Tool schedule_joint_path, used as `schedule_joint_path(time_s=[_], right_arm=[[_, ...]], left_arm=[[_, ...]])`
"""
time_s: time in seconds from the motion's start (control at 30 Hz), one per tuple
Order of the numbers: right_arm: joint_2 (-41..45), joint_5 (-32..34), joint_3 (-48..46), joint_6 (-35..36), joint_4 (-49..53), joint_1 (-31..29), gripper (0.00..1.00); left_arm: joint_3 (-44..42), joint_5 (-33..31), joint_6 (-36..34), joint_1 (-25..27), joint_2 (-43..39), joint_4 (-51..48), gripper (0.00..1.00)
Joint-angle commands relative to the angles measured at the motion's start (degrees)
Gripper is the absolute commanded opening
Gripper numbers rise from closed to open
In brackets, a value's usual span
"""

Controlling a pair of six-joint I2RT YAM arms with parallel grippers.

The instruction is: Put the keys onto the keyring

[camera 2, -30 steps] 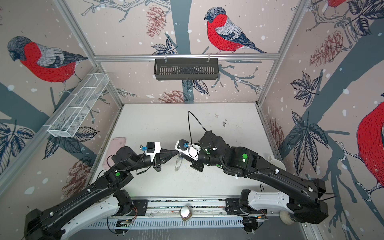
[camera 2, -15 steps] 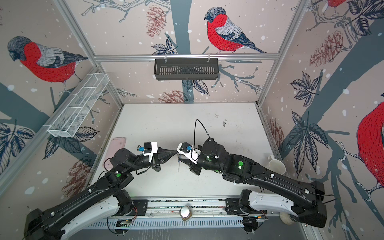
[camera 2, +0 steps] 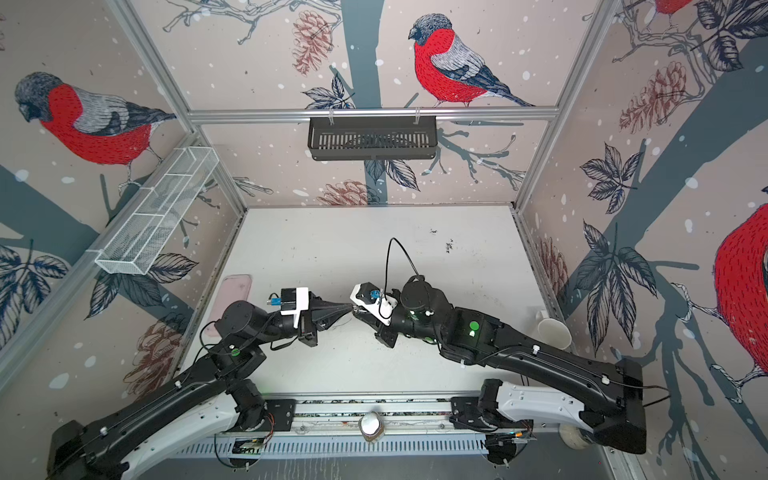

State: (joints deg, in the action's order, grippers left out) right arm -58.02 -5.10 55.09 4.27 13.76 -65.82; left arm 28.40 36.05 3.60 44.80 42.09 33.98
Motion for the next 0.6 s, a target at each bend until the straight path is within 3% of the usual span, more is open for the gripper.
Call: schedule_joint_path(time_s=[0.0,0.2,0.57], right_arm=[[0.55,1.71,0.36,-0.59,-0.96,0.10,0.14],[1.97,1.88,1.06,-0.32,0.19,0.13,0.07],[2.15,0.12,3.70,0.74,1.43,-0.33,0.04]], left_arm=[[-0.01,0.98,0.01,-0.06,-0.38,2.99,0.00],[0.05,0.26,-0.60,-0.06,-0.67,1.97,0.00],[0.60,0.86,-0.78,-0.06,1.20,1.36,0.00]])
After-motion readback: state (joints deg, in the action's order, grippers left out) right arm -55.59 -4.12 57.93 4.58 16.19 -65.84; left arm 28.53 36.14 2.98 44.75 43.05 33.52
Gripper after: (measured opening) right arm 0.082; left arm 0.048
